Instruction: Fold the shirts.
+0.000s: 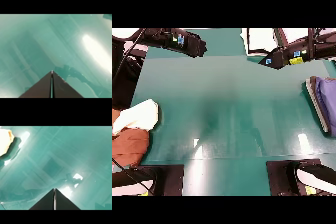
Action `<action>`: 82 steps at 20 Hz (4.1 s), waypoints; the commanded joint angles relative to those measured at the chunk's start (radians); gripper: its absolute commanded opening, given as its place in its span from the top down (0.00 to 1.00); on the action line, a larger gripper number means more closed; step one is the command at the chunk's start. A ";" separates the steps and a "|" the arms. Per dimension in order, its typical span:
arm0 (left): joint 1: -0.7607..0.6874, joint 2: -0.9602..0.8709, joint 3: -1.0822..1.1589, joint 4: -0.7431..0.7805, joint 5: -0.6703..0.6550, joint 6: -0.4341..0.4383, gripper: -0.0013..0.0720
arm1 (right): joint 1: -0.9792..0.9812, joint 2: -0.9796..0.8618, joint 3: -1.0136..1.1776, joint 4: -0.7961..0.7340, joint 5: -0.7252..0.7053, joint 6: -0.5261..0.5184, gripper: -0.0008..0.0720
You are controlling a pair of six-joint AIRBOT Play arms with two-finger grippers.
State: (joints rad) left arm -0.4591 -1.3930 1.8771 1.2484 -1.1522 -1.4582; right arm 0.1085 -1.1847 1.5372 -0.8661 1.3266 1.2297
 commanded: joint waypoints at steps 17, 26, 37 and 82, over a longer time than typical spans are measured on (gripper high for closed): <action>0.062 0.024 0.004 0.163 -0.002 -0.039 0.95 | 0.000 0.000 0.001 0.000 0.001 0.000 0.96; 0.607 0.276 -0.438 0.313 -0.265 -0.007 0.95 | 0.000 0.000 0.001 0.000 0.000 0.000 0.96; 0.767 0.285 -1.028 0.358 0.040 -0.012 0.08 | 0.000 -0.022 0.001 0.002 0.001 0.000 0.96; 0.295 0.027 -0.240 0.045 -0.207 -0.025 0.22 | -0.341 0.267 -0.234 -0.201 0.114 0.076 0.96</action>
State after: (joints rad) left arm -0.2558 -1.3678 1.7100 1.3590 -1.3346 -1.4746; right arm -0.2111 -0.9569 1.5253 -1.0157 1.4216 1.3056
